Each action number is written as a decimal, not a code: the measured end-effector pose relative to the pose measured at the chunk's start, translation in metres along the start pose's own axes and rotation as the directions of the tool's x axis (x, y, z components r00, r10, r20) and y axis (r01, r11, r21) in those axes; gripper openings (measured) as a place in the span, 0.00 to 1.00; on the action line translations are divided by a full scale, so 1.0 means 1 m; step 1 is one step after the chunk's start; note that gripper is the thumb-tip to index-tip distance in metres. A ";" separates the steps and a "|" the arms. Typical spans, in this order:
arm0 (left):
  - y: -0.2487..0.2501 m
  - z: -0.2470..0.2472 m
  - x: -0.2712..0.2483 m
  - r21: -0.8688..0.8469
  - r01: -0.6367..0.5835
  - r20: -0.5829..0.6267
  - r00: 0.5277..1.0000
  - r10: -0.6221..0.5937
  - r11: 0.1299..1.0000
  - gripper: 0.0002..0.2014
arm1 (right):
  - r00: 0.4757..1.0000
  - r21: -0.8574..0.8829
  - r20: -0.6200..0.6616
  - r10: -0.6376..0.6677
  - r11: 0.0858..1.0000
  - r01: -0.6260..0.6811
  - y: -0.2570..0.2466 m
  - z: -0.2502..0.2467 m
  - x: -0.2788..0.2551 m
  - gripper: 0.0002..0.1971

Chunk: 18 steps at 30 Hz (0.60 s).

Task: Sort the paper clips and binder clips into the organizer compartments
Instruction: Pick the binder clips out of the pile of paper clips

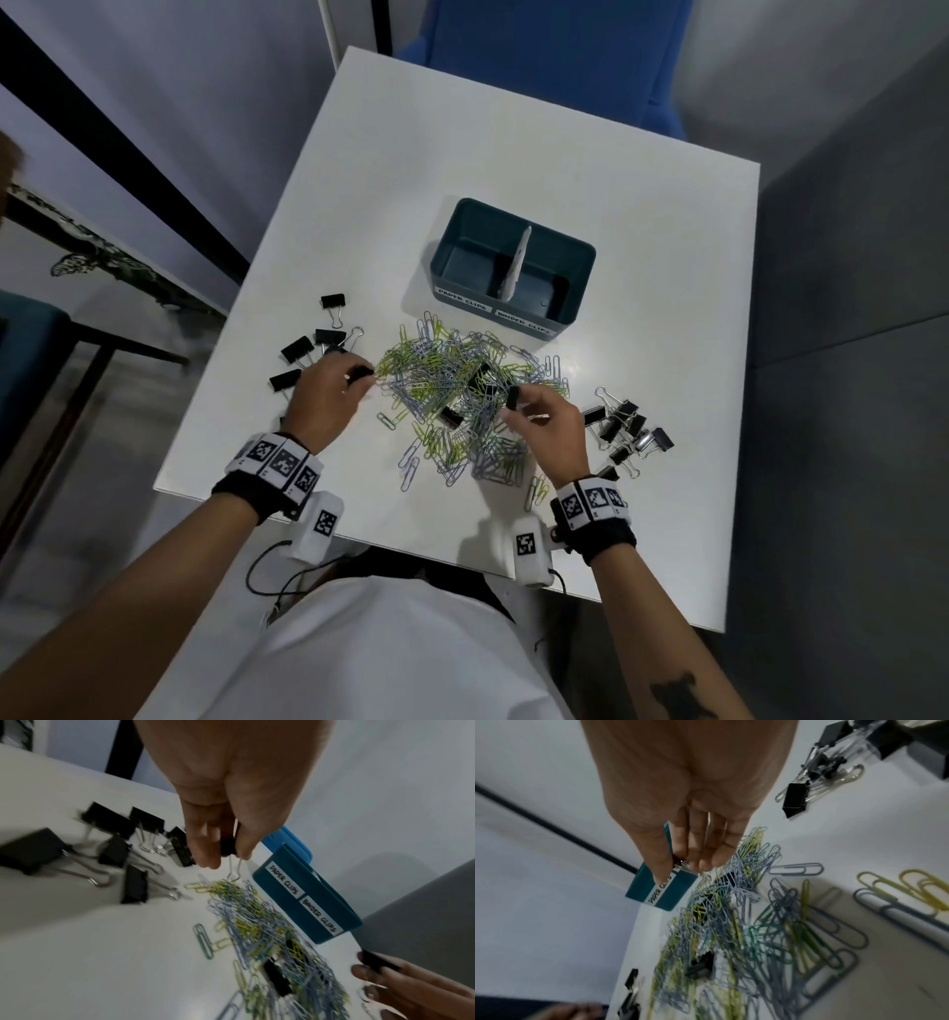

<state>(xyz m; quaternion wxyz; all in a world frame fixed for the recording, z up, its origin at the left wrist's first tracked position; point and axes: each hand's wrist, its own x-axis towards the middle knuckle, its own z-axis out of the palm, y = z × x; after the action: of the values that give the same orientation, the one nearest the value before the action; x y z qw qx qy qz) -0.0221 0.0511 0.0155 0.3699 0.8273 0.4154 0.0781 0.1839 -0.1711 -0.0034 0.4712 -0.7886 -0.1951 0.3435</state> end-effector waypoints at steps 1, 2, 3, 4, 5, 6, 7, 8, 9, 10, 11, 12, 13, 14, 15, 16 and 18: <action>-0.006 -0.004 0.001 0.039 0.036 -0.002 0.999 -0.036 0.999 0.06 | 1.000 0.059 -0.006 0.012 0.998 -0.012 -0.001 -0.002 -0.001 0.17; -0.013 -0.008 0.002 0.081 0.079 -0.002 0.997 -0.080 0.994 0.07 | 1.000 0.117 -0.011 0.027 0.993 -0.026 -0.003 -0.005 -0.001 0.17; -0.019 -0.011 0.003 0.121 0.126 0.000 0.992 -0.127 0.985 0.08 | 0.999 0.176 -0.015 0.042 0.984 -0.039 -0.004 -0.007 -0.001 0.17; -0.025 -0.014 0.004 0.148 0.166 0.003 0.986 -0.168 0.975 0.09 | 0.998 0.223 -0.018 0.057 0.973 -0.052 -0.006 -0.010 -0.002 0.16; -0.030 -0.015 0.005 0.162 0.195 0.009 0.980 -0.199 0.967 0.09 | 0.997 0.262 -0.023 0.070 0.963 -0.062 -0.007 -0.014 -0.001 0.16; -0.036 -0.016 0.006 0.167 0.209 0.020 0.976 -0.216 0.964 0.09 | 0.996 0.284 -0.034 0.079 0.957 -0.066 -0.007 -0.019 -0.001 0.16; -0.040 -0.016 0.007 0.175 0.210 0.034 0.975 -0.219 0.962 0.10 | 0.995 0.286 -0.056 0.087 0.956 -0.068 -0.007 -0.023 -0.001 0.16; -0.044 -0.016 0.009 0.191 0.205 0.051 0.975 -0.218 0.960 0.10 | 0.991 0.250 -0.095 0.091 0.966 -0.064 -0.007 -0.029 0.000 0.15; -0.047 -0.017 0.010 0.212 0.201 0.067 0.973 -0.219 0.956 0.11 | 0.984 0.169 -0.155 0.091 0.983 -0.064 -0.005 -0.036 0.001 0.15; -0.049 -0.018 0.011 0.240 0.195 0.077 0.973 -0.219 0.951 0.11 | 0.972 0.052 -0.221 0.076 0.996 -0.066 -0.002 -0.044 0.001 0.14; -0.051 -0.019 0.012 0.272 0.188 0.083 0.973 -0.217 0.944 0.11 | 0.958 -0.087 -0.284 0.044 0.994 -0.071 0.001 -0.054 0.002 0.14; -0.052 -0.019 0.013 0.303 0.180 0.083 0.973 -0.214 0.936 0.11 | 0.946 -0.234 -0.324 -0.003 0.969 -0.077 0.006 -0.064 0.002 0.13; -0.052 -0.019 0.013 0.333 0.169 0.074 0.976 -0.204 0.928 0.12 | 0.941 -0.372 -0.336 -0.044 0.924 -0.089 0.011 -0.074 0.003 0.13; -0.051 -0.018 0.012 0.364 0.144 0.058 0.983 -0.177 0.920 0.12 | 0.942 -0.484 -0.329 -0.061 0.868 -0.113 0.016 -0.083 0.003 0.12; -0.048 -0.016 0.011 0.389 0.108 0.047 0.990 -0.136 0.915 0.12 | 0.946 -0.565 -0.320 -0.057 0.813 -0.142 0.020 -0.091 0.004 0.10; -0.044 -0.013 0.010 0.397 0.062 0.049 0.995 -0.089 0.916 0.12 | 0.947 -0.615 -0.318 -0.039 0.769 -0.174 0.025 -0.097 0.006 0.09; -0.030 -0.003 0.008 0.367 -0.046 0.102 0.995 0.009 0.929 0.12 | 0.946 -0.666 -0.324 0.011 0.708 -0.236 0.032 -0.104 0.009 0.10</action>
<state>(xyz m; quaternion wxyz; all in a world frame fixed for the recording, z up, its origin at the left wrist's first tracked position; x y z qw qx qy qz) -0.0375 0.0702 -0.0041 0.2267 0.8906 0.3924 -0.0372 0.2654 -0.2440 -0.0011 0.1393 -0.9610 -0.1833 0.1535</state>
